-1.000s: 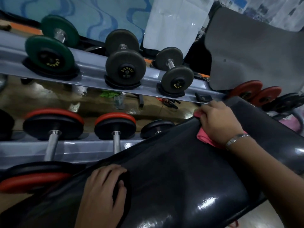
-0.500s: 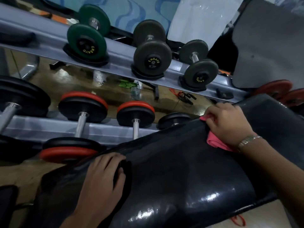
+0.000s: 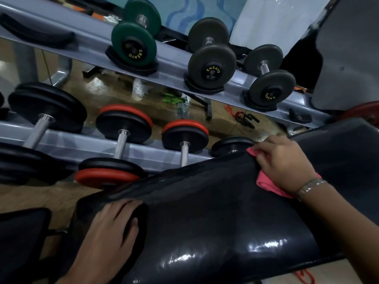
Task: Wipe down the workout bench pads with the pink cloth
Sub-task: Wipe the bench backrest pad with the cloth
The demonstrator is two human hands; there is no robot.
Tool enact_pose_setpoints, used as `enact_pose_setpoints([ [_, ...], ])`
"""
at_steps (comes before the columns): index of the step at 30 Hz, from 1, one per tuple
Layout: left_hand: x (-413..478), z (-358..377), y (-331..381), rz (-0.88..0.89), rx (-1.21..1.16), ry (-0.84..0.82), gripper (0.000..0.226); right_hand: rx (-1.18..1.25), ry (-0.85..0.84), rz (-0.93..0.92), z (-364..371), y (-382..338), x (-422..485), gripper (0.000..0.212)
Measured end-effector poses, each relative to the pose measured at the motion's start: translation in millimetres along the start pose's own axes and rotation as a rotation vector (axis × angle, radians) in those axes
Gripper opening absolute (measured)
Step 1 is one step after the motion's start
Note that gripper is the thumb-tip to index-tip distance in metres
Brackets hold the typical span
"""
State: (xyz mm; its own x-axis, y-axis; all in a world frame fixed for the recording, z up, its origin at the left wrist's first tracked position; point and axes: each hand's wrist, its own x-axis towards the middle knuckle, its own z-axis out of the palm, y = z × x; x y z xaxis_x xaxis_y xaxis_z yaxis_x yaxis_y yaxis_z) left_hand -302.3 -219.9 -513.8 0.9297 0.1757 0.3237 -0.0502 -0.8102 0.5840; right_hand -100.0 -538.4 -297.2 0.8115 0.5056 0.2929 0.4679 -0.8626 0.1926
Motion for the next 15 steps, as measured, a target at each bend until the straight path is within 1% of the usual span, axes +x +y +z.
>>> enact_pose_setpoints([
  [1,-3.6,1.6,-1.9,-0.012,-0.007,-0.008,0.046,0.021,-0.019,-0.016,-1.9,-1.5,0.6,0.017],
  [3,-9.1,4.7,-2.3,-0.032,-0.024,-0.009,0.046,0.015,-0.022,0.016,-3.2,-4.7,5.8,0.01],
  [6,-5.5,7.4,10.4,-0.056,-0.064,0.017,0.045,-0.021,0.01,0.089,5.1,-14.9,9.8,0.013],
  [10,17.1,9.8,51.3,0.03,-0.126,0.009,0.044,0.125,-0.075,-0.051,-0.6,-26.0,-0.6,0.022],
  [11,23.5,10.5,62.5,0.057,-0.148,0.001,0.044,0.153,-0.1,-0.052,-3.7,-27.2,-0.8,0.024],
  [13,34.9,13.1,80.8,0.1,-0.183,-0.012,0.045,0.123,-0.111,-0.008,-5.7,-28.2,2.7,0.02],
  [15,43.5,18.2,90.5,0.119,-0.205,-0.027,0.046,0.054,-0.054,0.053,-0.4,-29.7,5.3,0.013],
])
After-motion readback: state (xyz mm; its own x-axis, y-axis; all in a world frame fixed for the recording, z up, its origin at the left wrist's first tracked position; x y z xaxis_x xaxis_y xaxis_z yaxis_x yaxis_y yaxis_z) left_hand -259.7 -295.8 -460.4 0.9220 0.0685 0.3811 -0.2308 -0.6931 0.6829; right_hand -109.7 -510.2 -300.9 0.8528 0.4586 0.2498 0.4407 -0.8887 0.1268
